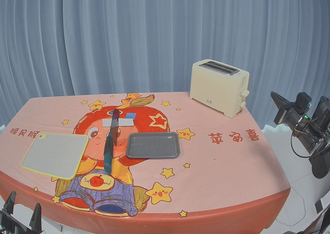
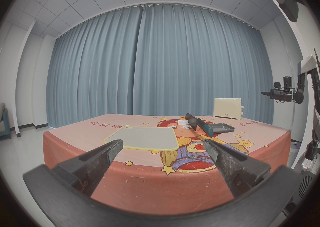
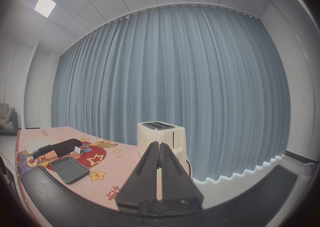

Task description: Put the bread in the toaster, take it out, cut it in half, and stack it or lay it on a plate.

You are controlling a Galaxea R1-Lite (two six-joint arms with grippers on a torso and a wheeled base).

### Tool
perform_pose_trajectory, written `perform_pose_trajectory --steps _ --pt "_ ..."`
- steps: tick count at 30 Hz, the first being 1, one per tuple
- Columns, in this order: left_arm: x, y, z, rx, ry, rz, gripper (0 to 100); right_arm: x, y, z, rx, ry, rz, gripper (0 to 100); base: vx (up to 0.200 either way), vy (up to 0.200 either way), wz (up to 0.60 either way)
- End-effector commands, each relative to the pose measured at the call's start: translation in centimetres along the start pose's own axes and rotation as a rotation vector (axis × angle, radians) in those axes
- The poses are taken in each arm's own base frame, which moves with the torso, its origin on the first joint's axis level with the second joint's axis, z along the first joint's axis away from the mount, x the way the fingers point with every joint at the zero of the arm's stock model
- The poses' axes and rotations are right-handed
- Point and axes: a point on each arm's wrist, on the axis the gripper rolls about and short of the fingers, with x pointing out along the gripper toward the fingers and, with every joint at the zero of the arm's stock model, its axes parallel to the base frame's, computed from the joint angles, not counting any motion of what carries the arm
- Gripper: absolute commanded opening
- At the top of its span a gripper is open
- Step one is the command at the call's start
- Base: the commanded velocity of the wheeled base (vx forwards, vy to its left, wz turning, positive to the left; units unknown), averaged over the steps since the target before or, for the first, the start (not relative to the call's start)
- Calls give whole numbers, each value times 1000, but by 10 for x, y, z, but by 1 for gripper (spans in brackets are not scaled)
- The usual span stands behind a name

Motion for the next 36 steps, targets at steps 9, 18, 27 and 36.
perform_pose_trajectory --steps 9,18,27,36 --pt "0 0 -5 1 2 2 100 5 0 -10 1 34 0 0 0 0 0" --pt "0 0 -5 -1 1 2 100 9 0 -23 6 82 -2 0 0 0 0" --pt "0 0 -5 -1 2 2 100 5 1 -44 22 160 2 0 0 0 0" --pt "0 0 -5 -1 2 2 100 0 -5 -48 28 170 -6 0 0 0 0"
